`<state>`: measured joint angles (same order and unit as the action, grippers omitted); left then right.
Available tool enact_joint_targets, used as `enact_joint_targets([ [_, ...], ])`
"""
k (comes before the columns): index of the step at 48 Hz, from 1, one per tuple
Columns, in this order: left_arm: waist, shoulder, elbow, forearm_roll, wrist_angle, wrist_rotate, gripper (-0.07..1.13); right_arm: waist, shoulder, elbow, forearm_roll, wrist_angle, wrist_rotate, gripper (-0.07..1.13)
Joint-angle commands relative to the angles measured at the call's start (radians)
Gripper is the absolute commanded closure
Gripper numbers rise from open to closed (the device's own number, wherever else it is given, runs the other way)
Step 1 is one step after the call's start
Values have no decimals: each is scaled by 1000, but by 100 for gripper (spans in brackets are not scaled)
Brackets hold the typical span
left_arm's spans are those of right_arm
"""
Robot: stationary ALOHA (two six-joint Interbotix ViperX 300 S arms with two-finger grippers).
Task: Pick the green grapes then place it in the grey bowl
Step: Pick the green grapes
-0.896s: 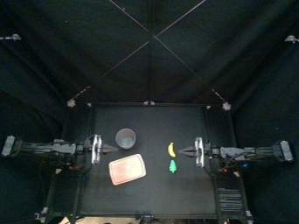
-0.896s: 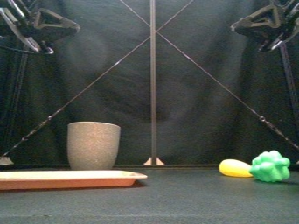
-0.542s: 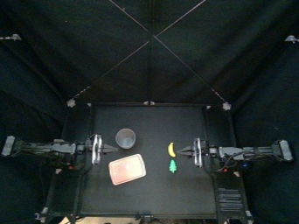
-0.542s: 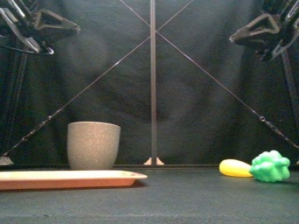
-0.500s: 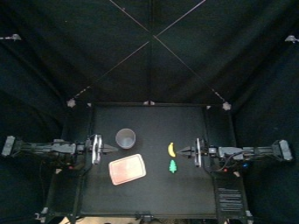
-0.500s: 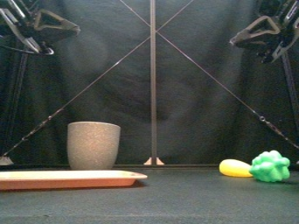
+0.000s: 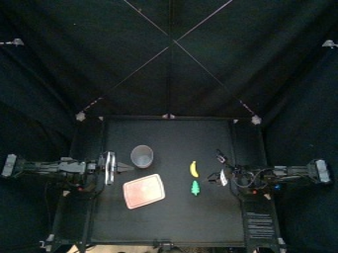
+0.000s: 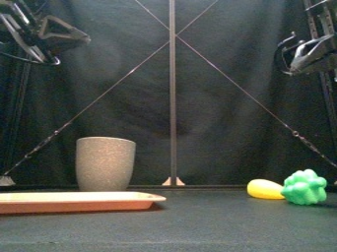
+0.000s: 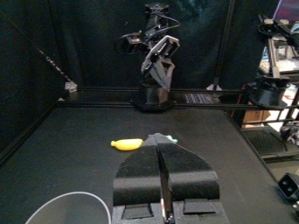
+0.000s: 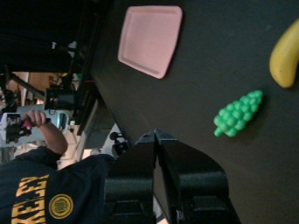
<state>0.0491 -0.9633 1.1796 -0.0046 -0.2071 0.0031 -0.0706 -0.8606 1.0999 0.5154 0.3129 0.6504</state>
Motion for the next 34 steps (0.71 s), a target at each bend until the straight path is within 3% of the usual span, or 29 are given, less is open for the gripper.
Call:
enact_joint_targets([
  [1,17,5,-6,0,3,2,96,9,67,-31,-6,-3,58,56],
  [12,48,5,0,-2,32,2,96,44,229,-78,-49,-8,94,0],
  [34,46,5,5,-2,34,0,96,-9,488,-84,-18,49,92,2],
])
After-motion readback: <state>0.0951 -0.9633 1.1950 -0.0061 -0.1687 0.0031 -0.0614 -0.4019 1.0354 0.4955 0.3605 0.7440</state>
